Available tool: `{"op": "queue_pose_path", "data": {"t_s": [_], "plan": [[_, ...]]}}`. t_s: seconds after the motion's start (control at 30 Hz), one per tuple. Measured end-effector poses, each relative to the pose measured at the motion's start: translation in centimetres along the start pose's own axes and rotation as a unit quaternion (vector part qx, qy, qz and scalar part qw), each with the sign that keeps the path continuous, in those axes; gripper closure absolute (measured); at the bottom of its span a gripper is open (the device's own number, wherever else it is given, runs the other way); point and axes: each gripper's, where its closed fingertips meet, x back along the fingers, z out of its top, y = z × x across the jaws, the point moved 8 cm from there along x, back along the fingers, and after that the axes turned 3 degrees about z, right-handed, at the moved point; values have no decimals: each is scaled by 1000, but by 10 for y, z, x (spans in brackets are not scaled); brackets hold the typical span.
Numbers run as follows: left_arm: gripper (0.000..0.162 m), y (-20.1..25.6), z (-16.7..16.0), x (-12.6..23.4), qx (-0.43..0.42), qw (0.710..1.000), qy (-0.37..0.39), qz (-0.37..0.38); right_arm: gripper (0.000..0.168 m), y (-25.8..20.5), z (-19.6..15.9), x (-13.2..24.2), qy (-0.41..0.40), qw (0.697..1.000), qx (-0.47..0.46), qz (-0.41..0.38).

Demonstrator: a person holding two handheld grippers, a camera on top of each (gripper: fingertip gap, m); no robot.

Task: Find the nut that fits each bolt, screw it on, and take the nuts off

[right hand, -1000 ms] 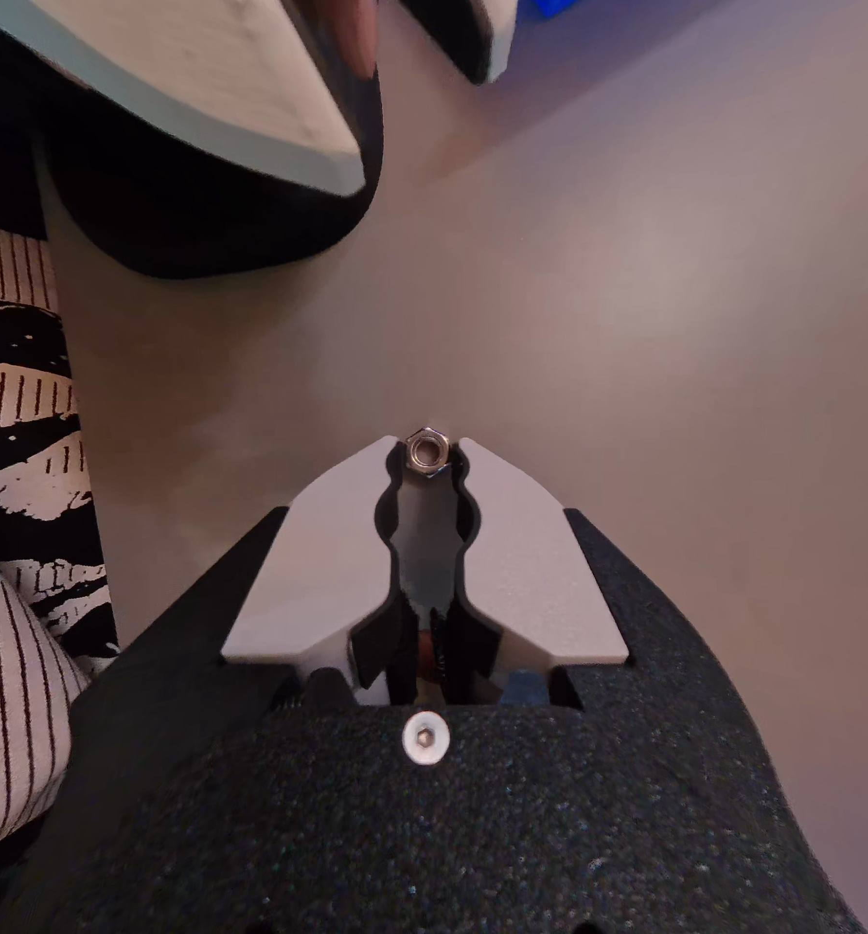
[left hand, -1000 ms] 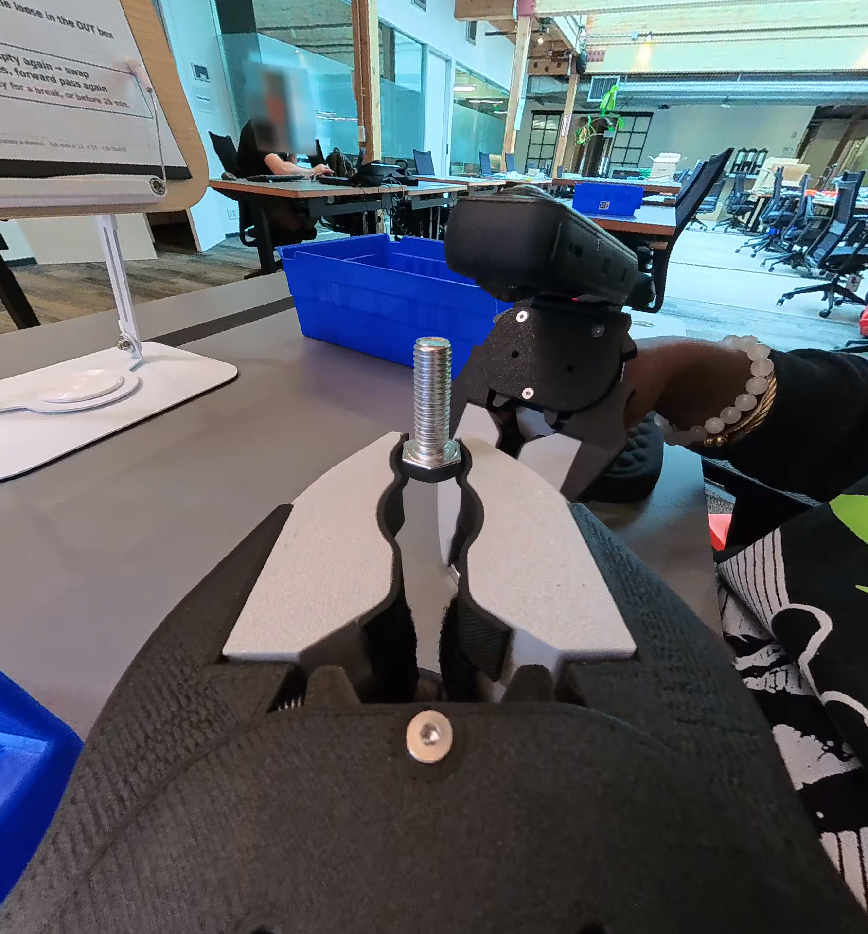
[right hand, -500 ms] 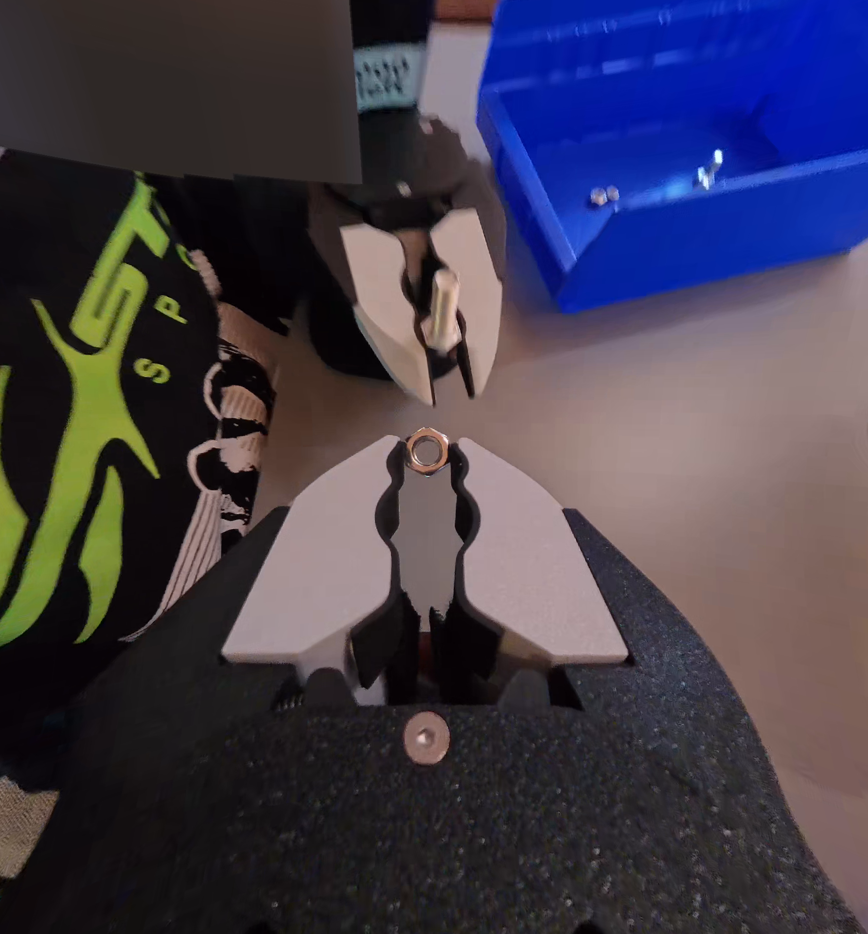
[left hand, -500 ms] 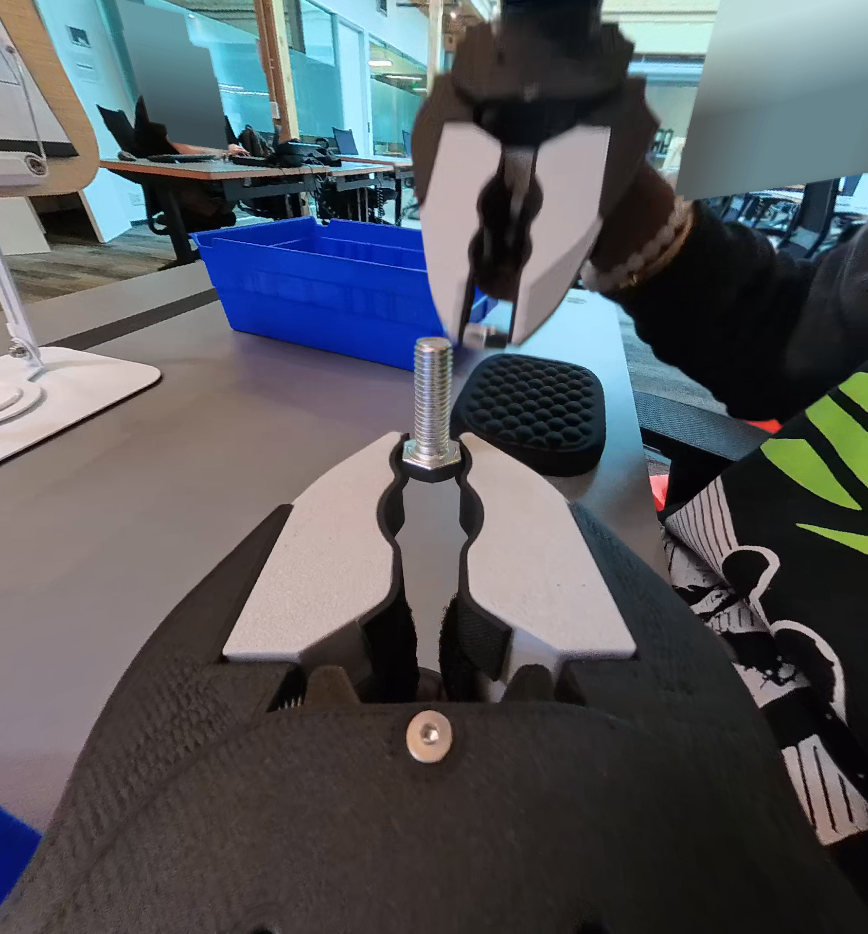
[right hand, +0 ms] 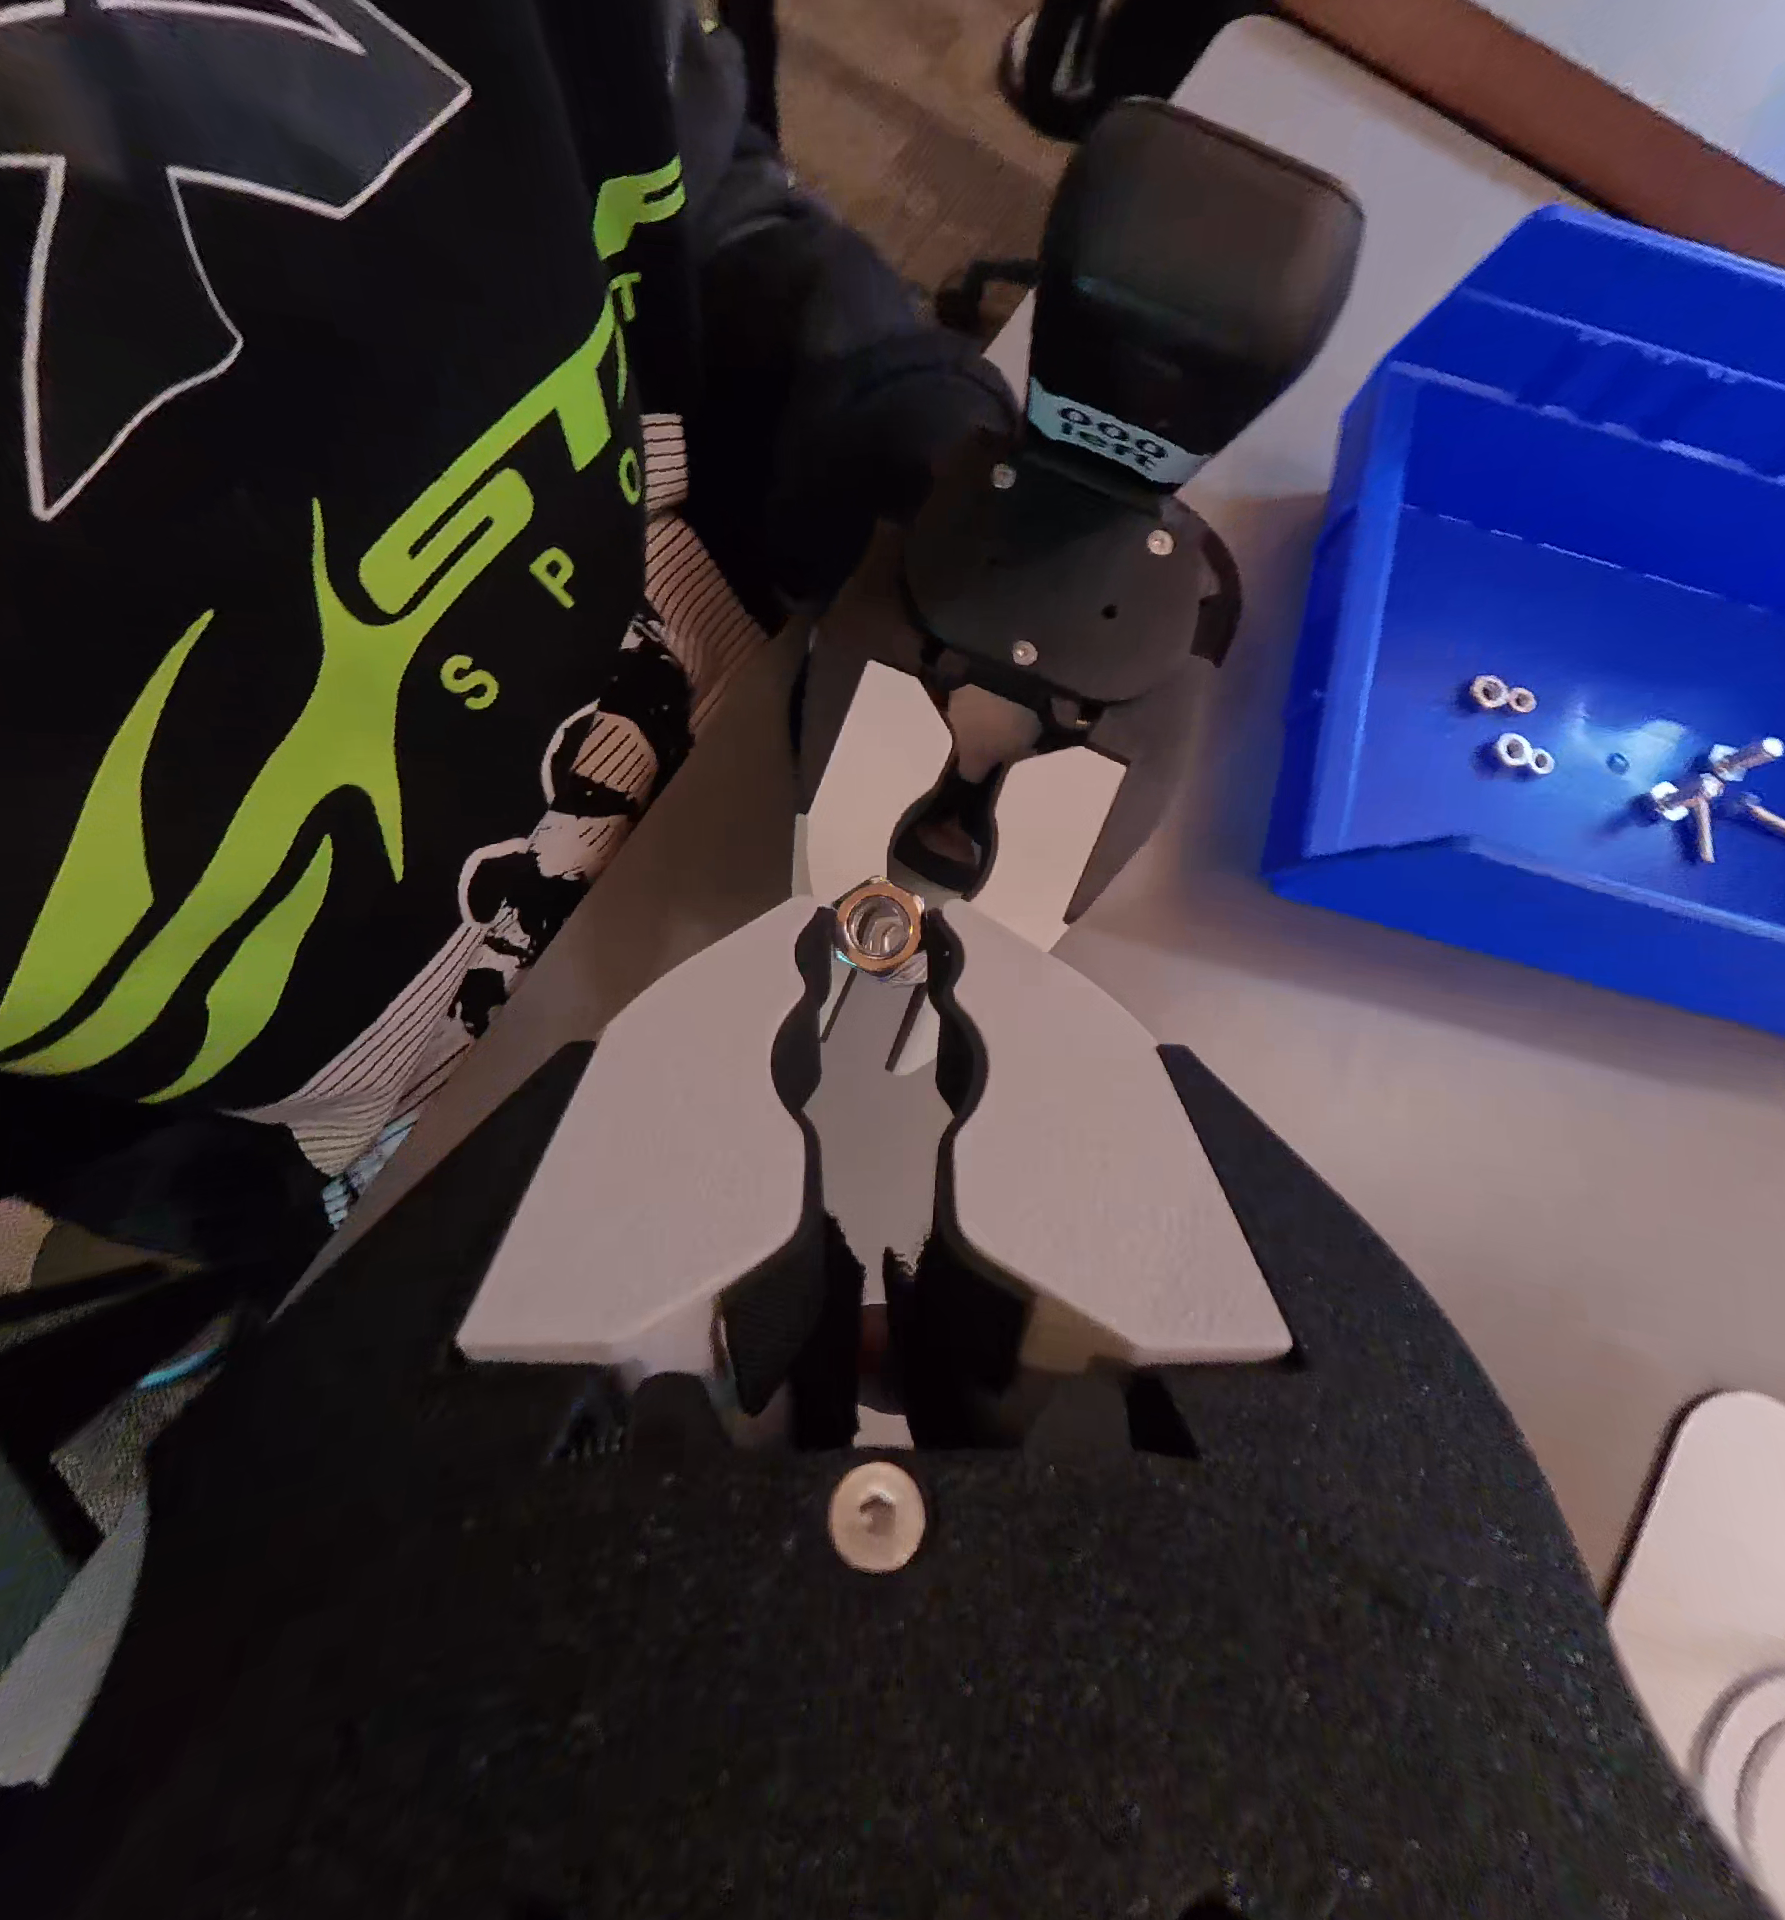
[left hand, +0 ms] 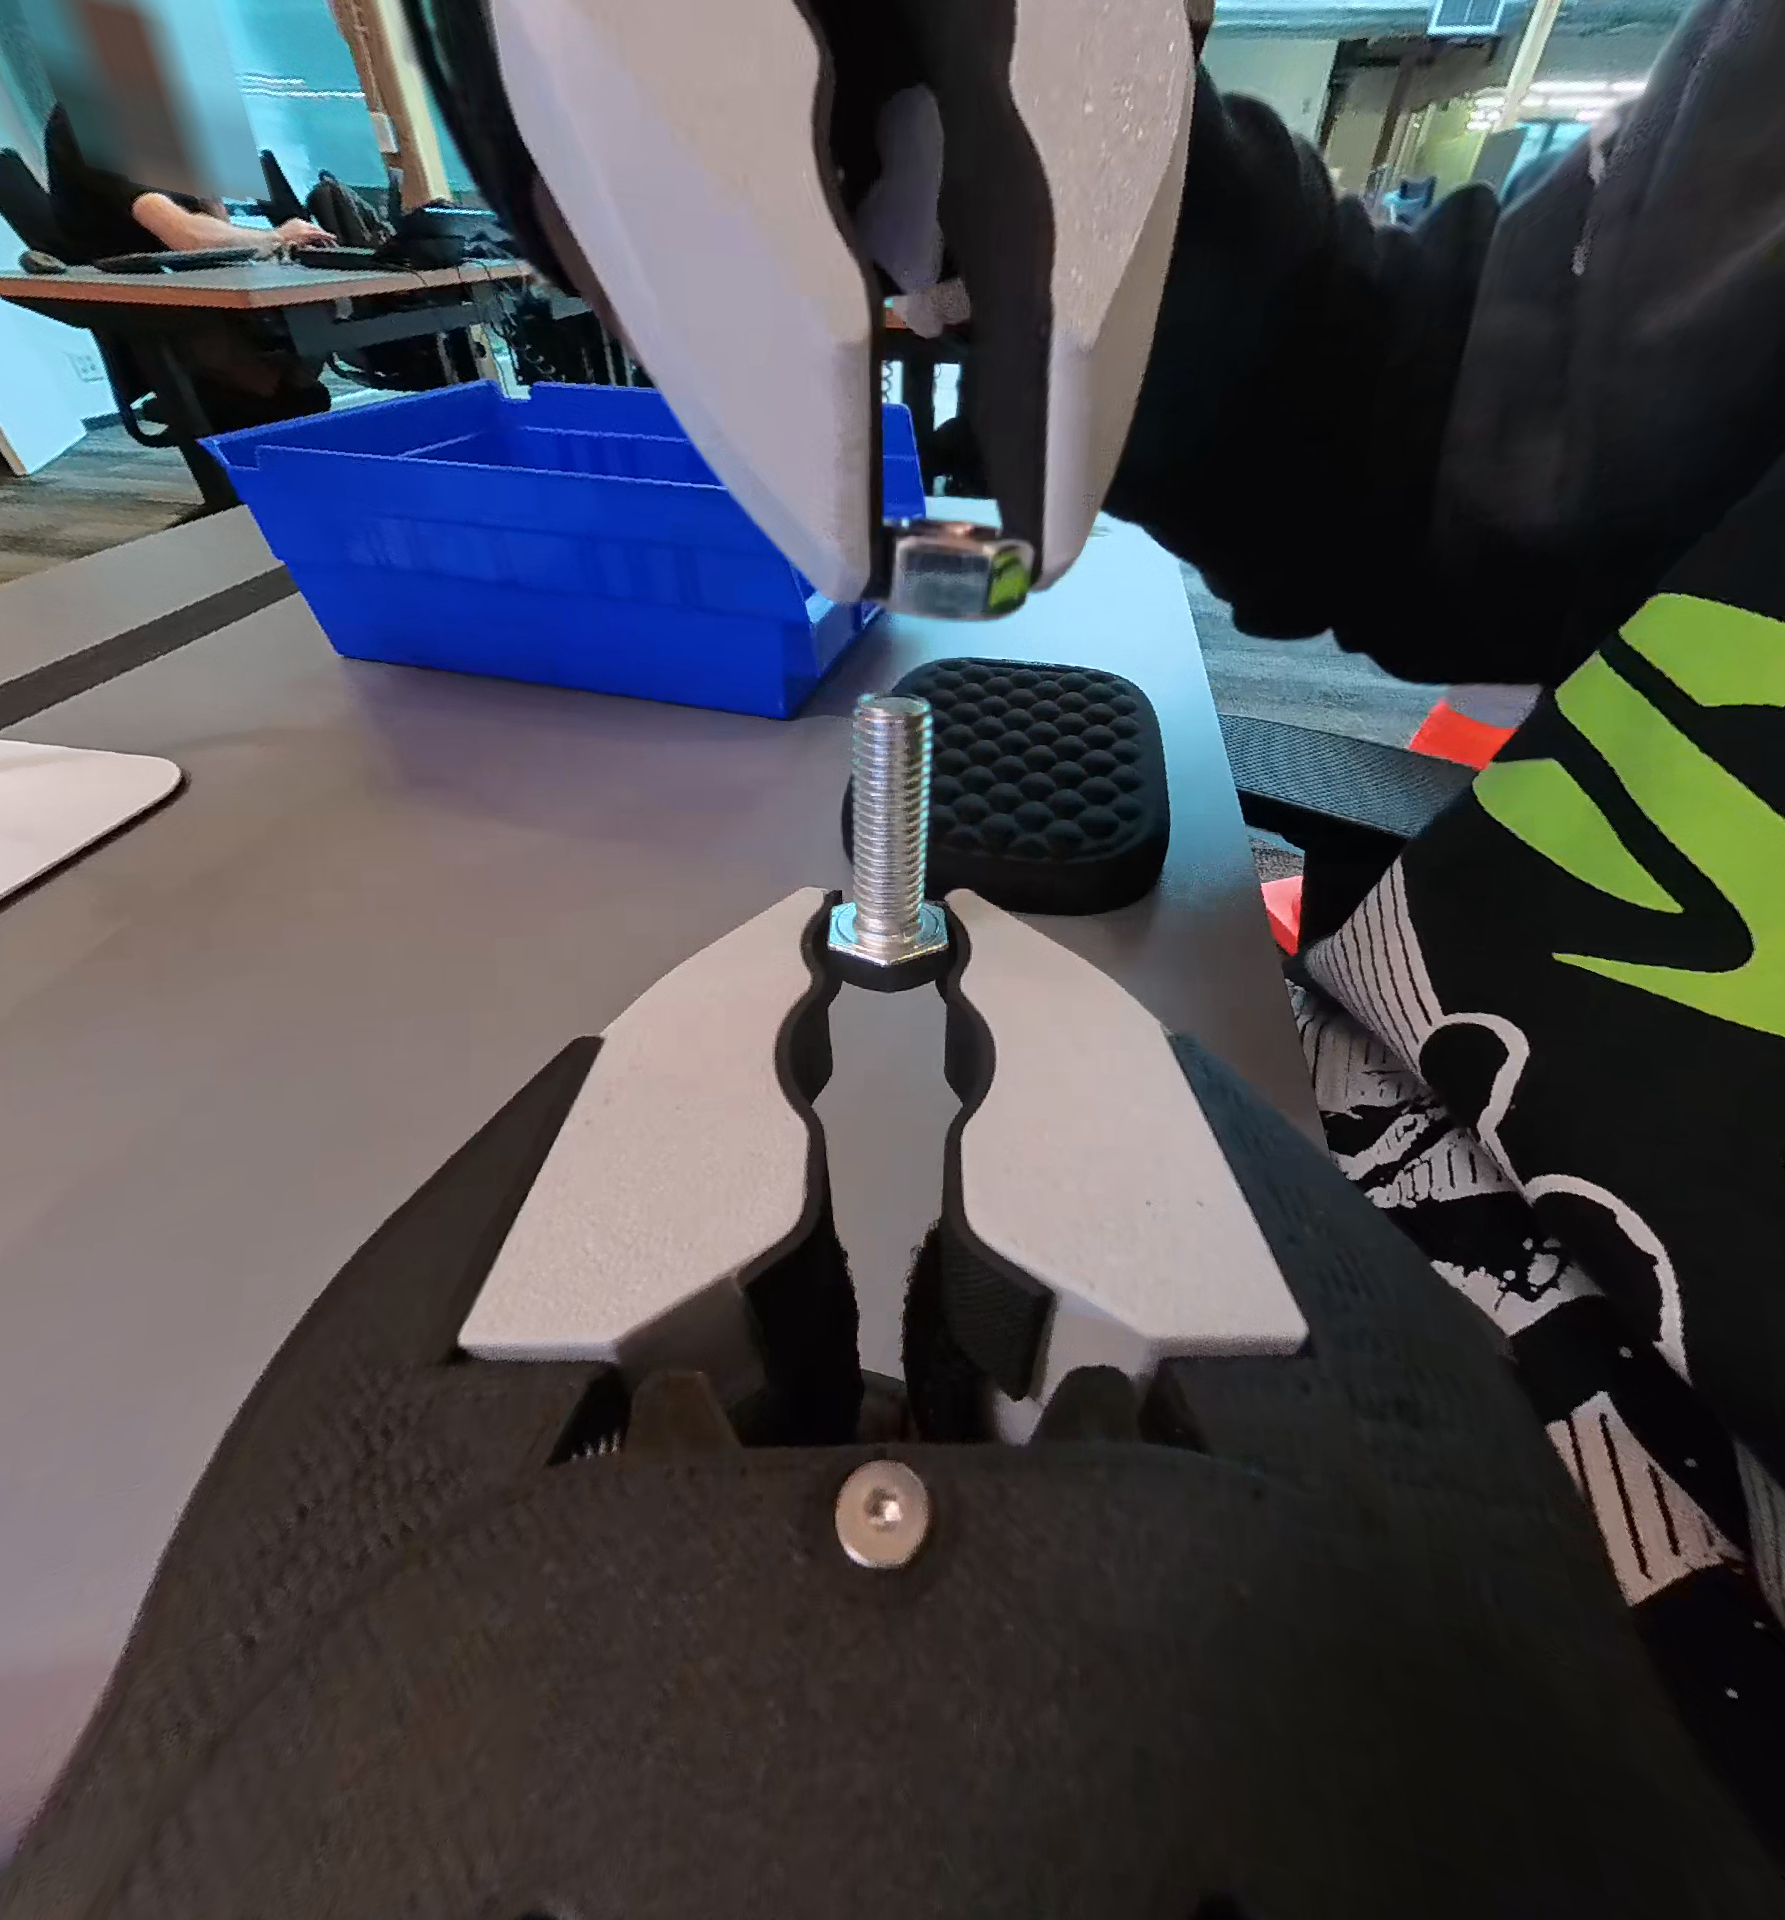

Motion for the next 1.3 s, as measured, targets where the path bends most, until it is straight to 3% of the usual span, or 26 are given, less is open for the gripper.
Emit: {"op": "queue_pose_path", "data": {"t_s": [0.27, 0.9, 1.3], "plan": [[145, 1, 0, 1, -4, 1000, 6, -17, 151, 6, 4, -7, -23, 998, 53, 38], [145, 3, -1, -1, -9, 999, 3, -36, 151, 10, -3, -13, -8, 995, 54, 77], [145, -6, -4, -7, 21, 999, -32, 20, 151, 13, -12, -11, -42, 999, -31, 14]]}}
